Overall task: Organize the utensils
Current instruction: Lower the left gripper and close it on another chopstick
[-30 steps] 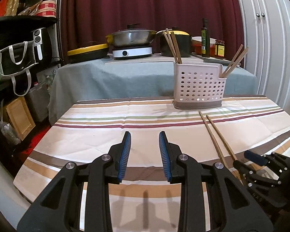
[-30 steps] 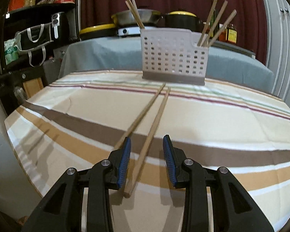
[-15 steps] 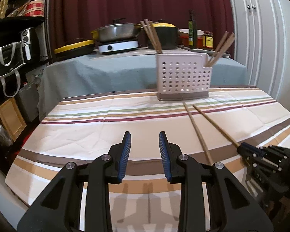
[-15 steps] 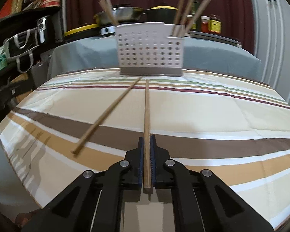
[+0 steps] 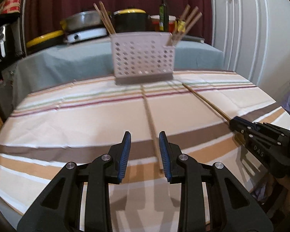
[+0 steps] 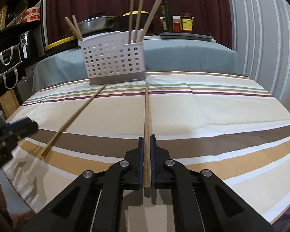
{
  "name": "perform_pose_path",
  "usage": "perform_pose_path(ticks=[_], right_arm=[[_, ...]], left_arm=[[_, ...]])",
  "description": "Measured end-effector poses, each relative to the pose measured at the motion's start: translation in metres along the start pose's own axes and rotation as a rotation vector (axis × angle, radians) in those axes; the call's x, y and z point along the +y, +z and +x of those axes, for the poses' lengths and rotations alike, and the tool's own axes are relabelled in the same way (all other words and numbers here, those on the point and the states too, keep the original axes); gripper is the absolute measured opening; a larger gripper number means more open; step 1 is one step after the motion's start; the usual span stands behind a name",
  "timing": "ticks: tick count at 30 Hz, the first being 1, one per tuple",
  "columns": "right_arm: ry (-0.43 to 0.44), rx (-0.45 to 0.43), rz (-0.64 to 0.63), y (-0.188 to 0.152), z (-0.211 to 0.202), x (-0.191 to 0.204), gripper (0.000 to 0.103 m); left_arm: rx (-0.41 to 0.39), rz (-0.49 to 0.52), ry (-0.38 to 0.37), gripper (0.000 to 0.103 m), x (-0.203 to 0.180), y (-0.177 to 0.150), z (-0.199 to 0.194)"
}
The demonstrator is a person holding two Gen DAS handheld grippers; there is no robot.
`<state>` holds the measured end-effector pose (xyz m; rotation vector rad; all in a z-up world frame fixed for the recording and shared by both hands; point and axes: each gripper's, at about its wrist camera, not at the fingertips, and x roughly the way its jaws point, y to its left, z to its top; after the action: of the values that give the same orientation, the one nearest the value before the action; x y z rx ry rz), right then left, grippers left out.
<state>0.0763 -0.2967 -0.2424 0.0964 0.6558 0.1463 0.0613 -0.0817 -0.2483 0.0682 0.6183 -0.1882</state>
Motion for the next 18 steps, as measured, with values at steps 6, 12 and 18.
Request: perform_pose_path(ticks=[6, 12, 18], right_arm=[[0.005, -0.007, 0.016, -0.002, -0.003, -0.007, 0.007], [0.02, -0.018, 0.011, -0.004, -0.006, -0.009, 0.008], [0.043, -0.026, -0.012, -0.013, -0.012, -0.006, 0.019]], left_arm=[[0.045, 0.001, -0.003, 0.03, -0.008, -0.01, 0.02], [0.04, 0.005, -0.003, 0.019, -0.007, -0.013, 0.025], [0.027, 0.012, -0.01, 0.007, -0.002, -0.016, 0.023]])
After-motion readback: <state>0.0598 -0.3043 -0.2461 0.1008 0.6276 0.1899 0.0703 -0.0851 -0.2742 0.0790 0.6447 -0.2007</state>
